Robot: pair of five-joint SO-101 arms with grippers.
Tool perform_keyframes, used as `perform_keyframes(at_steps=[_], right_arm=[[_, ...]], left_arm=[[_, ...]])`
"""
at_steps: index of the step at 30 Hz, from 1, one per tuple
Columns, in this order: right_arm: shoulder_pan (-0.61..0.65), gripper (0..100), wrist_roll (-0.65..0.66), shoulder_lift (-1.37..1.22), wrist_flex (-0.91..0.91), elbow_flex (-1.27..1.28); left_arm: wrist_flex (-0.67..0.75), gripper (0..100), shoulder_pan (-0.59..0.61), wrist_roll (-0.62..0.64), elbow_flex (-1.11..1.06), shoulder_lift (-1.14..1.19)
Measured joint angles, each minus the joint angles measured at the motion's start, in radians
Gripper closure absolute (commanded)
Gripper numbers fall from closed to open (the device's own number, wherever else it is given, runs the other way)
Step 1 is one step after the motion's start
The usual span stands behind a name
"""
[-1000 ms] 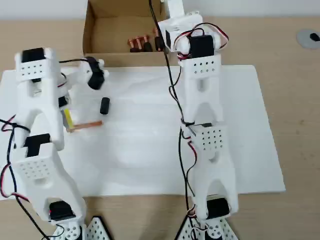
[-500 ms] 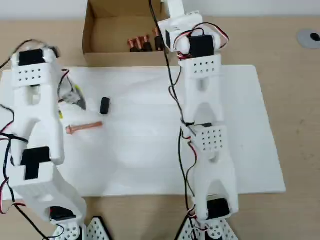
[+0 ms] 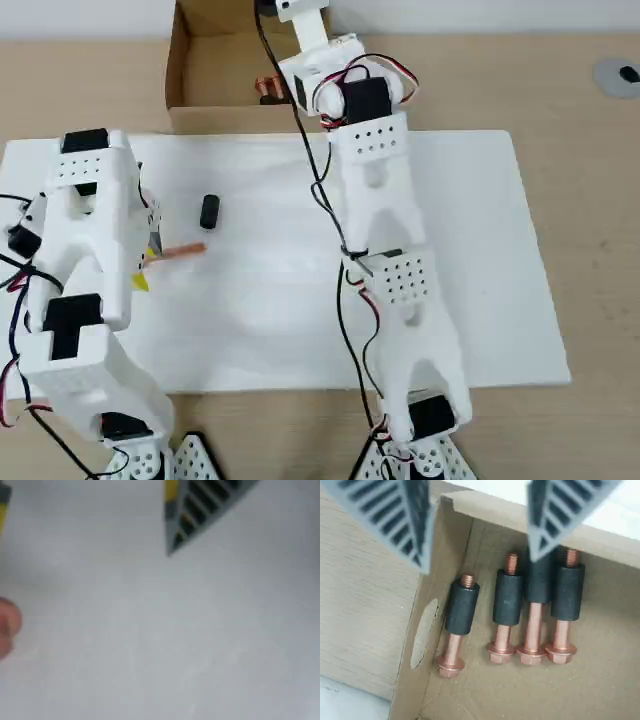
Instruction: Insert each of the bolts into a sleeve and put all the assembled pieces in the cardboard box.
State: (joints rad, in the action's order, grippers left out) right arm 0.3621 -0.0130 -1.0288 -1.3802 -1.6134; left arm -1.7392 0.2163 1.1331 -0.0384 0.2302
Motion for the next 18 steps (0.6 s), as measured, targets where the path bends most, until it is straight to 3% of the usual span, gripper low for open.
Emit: perform_keyframes(at_steps=[11, 18], right_arm=[[0.000, 83.4, 0.000, 0.000, -0.072, 0.000], [0.000, 83.4, 0.000, 0.000, -0.080, 0.000]], left_arm=[[0.219, 77, 0.028, 0.120, -0.074, 0.095], [0.247, 78, 0.029, 0.121, -0.061, 0.140]])
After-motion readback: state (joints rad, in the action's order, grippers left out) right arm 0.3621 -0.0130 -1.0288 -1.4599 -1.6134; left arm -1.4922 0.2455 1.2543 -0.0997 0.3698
